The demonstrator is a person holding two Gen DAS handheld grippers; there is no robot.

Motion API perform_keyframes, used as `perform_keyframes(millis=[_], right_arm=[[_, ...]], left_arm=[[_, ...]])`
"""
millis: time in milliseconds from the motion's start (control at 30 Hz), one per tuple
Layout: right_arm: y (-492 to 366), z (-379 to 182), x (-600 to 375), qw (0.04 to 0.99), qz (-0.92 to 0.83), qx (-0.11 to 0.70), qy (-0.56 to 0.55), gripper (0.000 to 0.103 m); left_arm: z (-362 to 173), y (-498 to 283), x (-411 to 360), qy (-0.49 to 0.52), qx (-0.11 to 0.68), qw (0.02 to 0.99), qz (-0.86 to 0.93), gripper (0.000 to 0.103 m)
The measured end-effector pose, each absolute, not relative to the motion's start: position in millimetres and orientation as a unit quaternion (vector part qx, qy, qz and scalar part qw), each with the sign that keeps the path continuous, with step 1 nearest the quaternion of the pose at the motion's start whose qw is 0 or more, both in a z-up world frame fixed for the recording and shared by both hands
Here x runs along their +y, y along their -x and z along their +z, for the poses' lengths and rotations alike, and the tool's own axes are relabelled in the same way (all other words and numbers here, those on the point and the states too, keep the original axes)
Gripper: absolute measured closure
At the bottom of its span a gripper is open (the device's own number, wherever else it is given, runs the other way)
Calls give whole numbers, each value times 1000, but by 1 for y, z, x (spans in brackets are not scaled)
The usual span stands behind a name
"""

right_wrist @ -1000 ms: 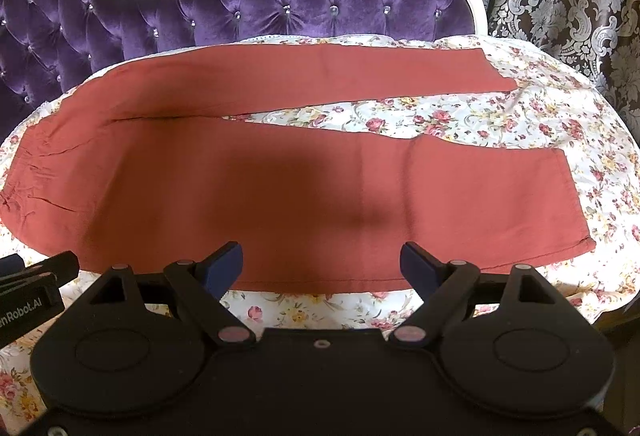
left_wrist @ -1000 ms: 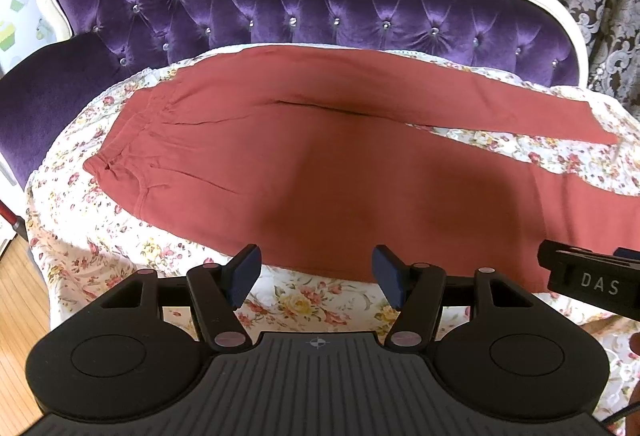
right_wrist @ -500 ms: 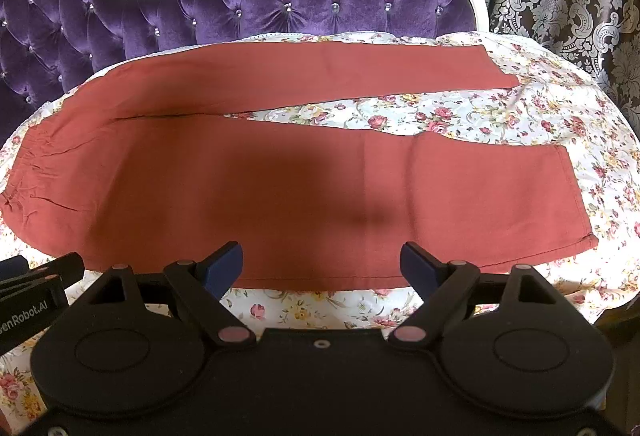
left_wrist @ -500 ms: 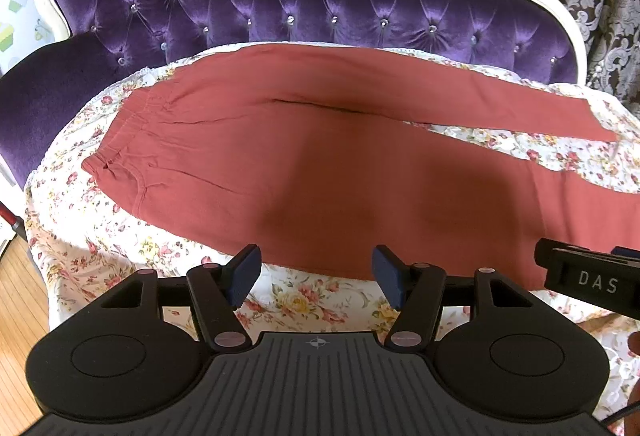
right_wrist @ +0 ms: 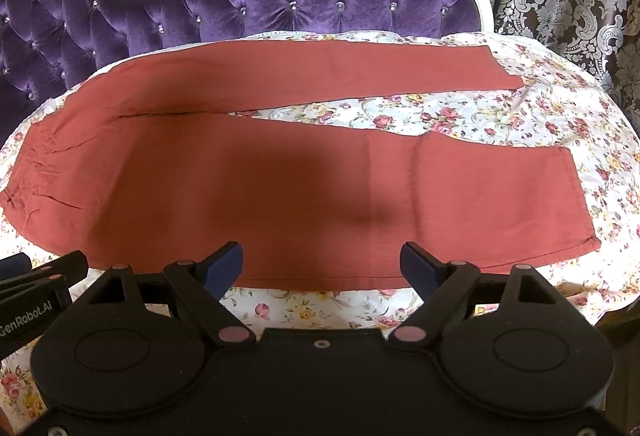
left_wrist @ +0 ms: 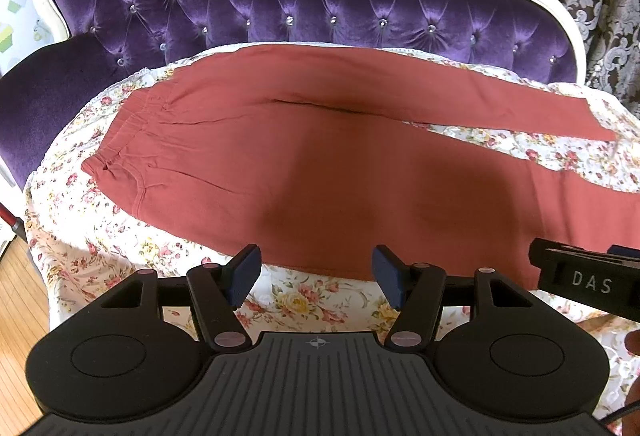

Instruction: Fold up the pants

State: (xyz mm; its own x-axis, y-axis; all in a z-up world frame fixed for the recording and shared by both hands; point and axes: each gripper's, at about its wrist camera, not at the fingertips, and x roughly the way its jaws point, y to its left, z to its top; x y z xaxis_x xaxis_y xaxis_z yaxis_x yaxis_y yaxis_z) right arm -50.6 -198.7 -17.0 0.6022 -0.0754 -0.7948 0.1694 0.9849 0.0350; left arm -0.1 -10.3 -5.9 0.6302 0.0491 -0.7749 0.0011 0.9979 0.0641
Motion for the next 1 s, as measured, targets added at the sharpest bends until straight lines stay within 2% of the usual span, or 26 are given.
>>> perform_keyframes(millis=[733, 767, 867, 1000], right_arm=[[47, -19, -196, 892, -60, 444, -54, 17], [48, -19, -198, 893, -58, 443, -54, 17], [47, -21, -198, 896, -54, 437, -57, 28], [41, -23, -199, 896, -45, 438, -55, 29]], left_arm=[[-7, -6, -12, -31, 435, 900, 16, 43], [-7, -7, -12, -31, 435, 900, 16, 43], [-9, -9, -12, -33, 436, 899, 16, 43], [-11, -14, -13, -40, 436, 899, 14, 43]])
